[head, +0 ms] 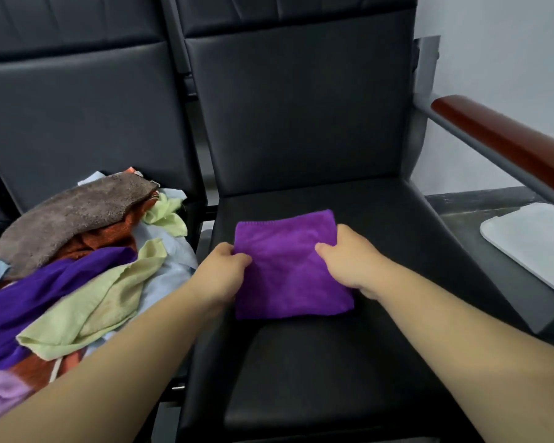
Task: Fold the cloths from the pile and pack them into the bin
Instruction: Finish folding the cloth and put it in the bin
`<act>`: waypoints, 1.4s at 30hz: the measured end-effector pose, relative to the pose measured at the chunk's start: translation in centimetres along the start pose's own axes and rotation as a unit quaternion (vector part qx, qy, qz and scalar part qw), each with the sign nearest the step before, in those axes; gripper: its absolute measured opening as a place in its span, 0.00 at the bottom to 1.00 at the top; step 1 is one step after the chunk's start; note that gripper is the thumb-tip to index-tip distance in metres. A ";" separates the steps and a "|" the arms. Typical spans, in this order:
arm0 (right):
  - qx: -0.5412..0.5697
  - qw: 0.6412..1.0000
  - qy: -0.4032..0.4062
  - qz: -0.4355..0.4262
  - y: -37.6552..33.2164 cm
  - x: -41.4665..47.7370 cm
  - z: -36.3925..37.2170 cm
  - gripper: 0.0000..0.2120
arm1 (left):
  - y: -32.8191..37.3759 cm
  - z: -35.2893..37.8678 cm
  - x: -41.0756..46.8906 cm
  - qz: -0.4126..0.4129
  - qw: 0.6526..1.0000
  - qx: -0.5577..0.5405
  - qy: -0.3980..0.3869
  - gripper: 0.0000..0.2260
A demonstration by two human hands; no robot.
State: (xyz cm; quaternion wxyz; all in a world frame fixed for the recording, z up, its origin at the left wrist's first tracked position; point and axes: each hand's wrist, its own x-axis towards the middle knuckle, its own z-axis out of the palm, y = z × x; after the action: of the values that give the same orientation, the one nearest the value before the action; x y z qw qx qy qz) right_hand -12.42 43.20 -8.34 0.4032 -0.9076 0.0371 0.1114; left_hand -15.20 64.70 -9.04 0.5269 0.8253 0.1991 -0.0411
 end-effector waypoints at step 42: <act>0.168 0.798 0.221 0.534 41.7 -43.7 -7.1 0.32 | 1.1 47.4 -31.3 0.324 0.544 0.546 -0.548 0.22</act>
State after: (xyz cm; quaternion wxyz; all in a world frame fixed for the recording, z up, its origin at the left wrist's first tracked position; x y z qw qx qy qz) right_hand -60.23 8.96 -23.73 0.4071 -0.6616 0.6222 0.0972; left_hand -36.77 13.36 -20.33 -0.0418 0.7791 -0.4701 -0.4126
